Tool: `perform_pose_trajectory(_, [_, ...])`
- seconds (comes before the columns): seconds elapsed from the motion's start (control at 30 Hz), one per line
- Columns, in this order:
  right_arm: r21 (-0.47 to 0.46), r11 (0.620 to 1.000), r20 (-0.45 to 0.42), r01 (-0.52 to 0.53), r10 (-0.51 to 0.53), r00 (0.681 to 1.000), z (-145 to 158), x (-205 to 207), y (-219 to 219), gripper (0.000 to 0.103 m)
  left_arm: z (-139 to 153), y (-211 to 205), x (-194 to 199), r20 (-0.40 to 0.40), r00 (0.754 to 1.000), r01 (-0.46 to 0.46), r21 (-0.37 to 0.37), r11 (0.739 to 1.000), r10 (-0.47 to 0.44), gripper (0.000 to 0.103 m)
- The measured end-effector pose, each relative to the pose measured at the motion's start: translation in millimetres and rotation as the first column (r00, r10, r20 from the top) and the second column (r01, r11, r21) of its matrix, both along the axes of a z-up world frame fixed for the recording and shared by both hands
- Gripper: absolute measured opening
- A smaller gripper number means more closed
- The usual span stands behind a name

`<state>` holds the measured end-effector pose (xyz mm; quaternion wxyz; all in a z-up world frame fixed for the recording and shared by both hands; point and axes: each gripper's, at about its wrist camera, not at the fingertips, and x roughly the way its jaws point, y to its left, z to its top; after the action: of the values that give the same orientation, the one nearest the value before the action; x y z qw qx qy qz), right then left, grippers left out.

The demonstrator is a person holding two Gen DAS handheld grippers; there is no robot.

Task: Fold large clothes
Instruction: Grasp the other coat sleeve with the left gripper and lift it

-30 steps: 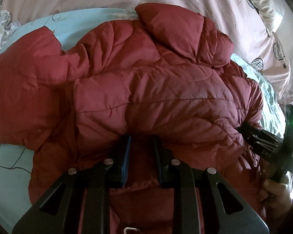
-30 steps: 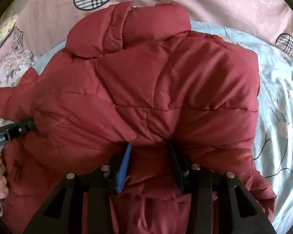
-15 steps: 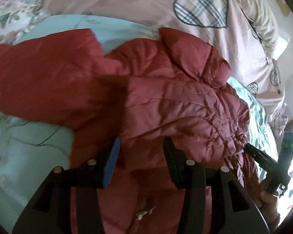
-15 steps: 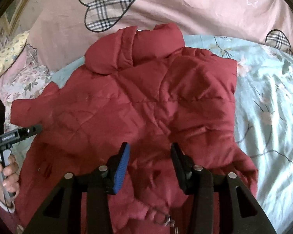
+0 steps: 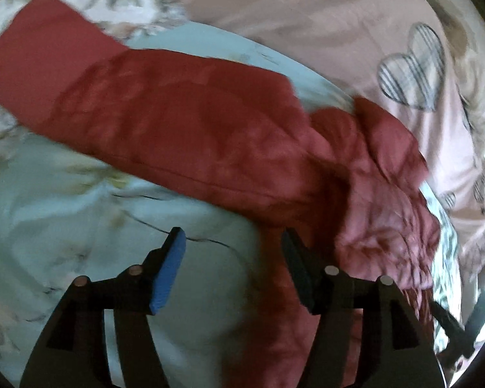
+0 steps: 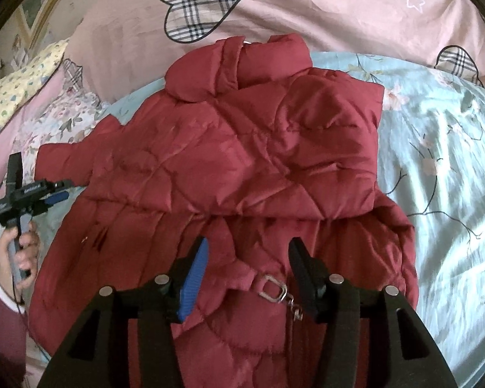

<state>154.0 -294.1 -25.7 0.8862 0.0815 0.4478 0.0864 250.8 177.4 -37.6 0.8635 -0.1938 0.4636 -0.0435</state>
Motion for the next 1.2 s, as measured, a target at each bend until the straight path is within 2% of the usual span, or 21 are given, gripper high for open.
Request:
perform_pose_trajectory(0.23, [0.015,1.0,0.0,-0.018,0.018,1.0,2.6,-14.8,4.6,0.055,-12.1,57.1,5.8,-0.009,0.985,-0.174,-0.006,0.985,0.174,0.063])
perform_pose_trajectory(0.33, [0.022,0.999,-0.001,-0.024,0.024,1.0,3.4,-20.8,7.5,0.055,-20.1,81.9,13.7,-0.033,0.968,-0.248,0.043,0.968,0.249,0.066])
perform_pose_trajectory(0.47, [0.033,0.999,-0.011,-0.037,0.038,0.999,3.8,-28.4,10.7,0.056,-24.8,123.4,27.2,-0.042,0.944,-0.326,0.03,0.945,0.327,0.066])
perform_pose_trajectory(0.53, [0.043,0.998,-0.019,-0.038,0.039,0.999,3.5,-32.0,11.9,0.056,-23.2,140.8,35.1,-0.032,0.929,-0.367,0.051,0.929,0.369,0.066])
perform_pose_trajectory(0.6, [0.039,0.998,-0.02,-0.039,0.04,0.999,4.0,-35.3,13.1,0.056,-21.5,153.6,42.8,-0.022,0.916,-0.398,0.061,0.915,0.4,0.066])
perform_pose_trajectory(0.67, [0.037,0.998,-0.02,-0.04,0.041,0.999,4.6,-39.0,14.9,0.056,-20.4,163.4,48.0,-0.016,0.909,-0.416,0.041,0.908,0.417,0.066])
perform_pose_trajectory(0.77, [0.042,0.999,-0.022,-0.031,0.032,0.999,2.8,-42.1,14.4,0.058,-15.9,170.5,53.9,0.029,0.907,-0.422,0.008,0.907,0.421,0.064])
perform_pose_trajectory(0.8, [0.046,0.999,-0.026,-0.026,0.028,0.999,1.1,-42.5,13.4,0.058,-13.7,168.8,54.8,0.045,0.911,-0.41,0.002,0.912,0.41,0.043])
perform_pose_trajectory(0.83, [0.048,0.999,-0.029,-0.022,0.023,0.999,0.2,-42.8,12.9,0.058,-11.5,165.3,55.5,0.055,0.918,-0.392,0.002,0.92,0.392,0.017])
perform_pose_trajectory(0.87, [0.053,0.998,-0.033,-0.017,0.019,0.999,-1.0,-43.0,11.8,0.058,-9.4,162.0,57.5,0.062,0.923,-0.381,0.002,0.925,0.38,0.011])
perform_pose_trajectory(1.07, [0.071,0.997,-0.035,-0.008,0.011,0.999,-2.5,-45.6,10.9,0.058,10.3,137.1,47.6,0.158,0.936,-0.316,-0.005,0.949,0.313,0.007])
perform_pose_trajectory(1.2, [0.072,0.997,-0.026,-0.014,0.016,1.0,-0.3,-46.5,11.7,0.058,29.1,108.4,32.8,0.217,0.947,-0.24,-0.009,0.971,0.236,0.007])
